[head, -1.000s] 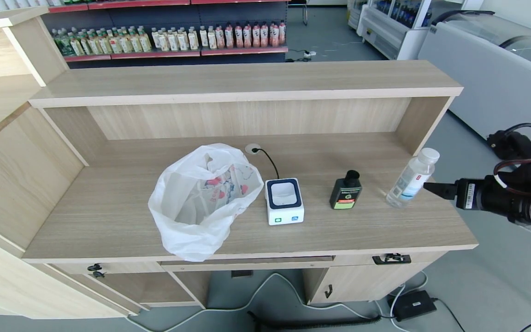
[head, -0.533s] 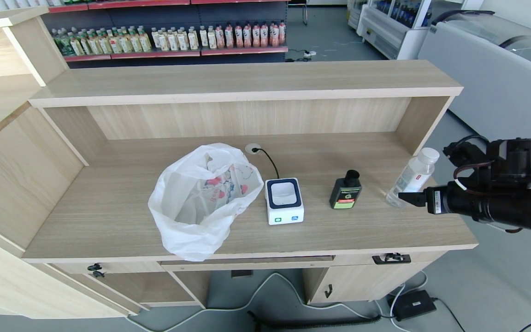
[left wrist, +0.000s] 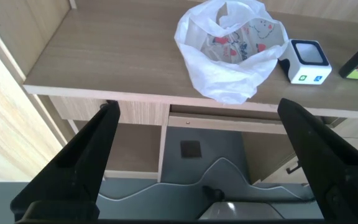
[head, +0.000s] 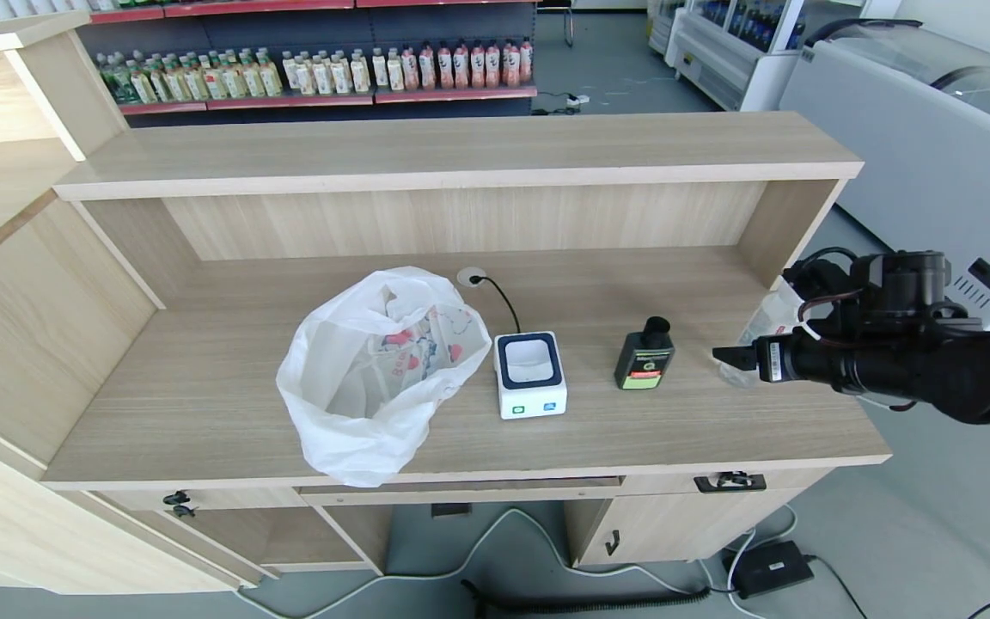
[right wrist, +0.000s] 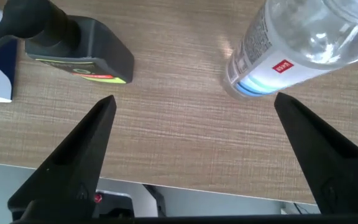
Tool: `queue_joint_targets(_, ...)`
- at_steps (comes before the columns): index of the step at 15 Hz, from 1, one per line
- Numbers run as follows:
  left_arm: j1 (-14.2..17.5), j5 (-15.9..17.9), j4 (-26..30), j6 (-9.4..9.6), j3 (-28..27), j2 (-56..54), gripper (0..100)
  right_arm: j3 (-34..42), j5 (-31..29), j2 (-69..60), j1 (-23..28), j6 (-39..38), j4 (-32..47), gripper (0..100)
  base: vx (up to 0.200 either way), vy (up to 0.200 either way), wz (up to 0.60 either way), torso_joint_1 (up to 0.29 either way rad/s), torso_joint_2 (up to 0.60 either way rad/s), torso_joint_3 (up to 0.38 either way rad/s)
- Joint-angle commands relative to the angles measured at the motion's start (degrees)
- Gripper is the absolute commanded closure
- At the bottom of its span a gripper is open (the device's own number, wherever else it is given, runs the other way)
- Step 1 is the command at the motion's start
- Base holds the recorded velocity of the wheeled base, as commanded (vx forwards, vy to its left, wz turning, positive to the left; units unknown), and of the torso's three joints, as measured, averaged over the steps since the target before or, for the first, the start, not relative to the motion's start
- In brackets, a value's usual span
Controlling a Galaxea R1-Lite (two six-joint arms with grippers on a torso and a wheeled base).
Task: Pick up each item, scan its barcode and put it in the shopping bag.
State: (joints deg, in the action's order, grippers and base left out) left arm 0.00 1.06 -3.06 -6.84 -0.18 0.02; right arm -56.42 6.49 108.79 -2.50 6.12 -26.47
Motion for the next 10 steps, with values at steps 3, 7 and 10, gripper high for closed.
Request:
queue_joint_targets(3, 0.0, 0.0, 0.0, -0.02, 0.0, 0.0, 0, -2.7, 2.2, 2.9, -2.6, -0.1, 0.1, 0, 0.0, 0.0, 0.0, 0.0, 0.0, 0.0)
queue_joint_targets(7, 0.0, 0.0, 0.0, -0.02, 0.0, 0.0, 0, -2.6, 2.0, 4.6, -4.4, 0.1, -0.2, 0, 0.0, 0.0, 0.0, 0.0, 0.0, 0.0)
queue_joint_targets(10, 0.0, 0.0, 0.0, -0.02, 0.0, 0.0, 0, -3.7, 1.8, 6.3, -4.2, 1.0, -0.3, 0, 0.0, 0.0, 0.0, 0.0, 0.0, 0.0)
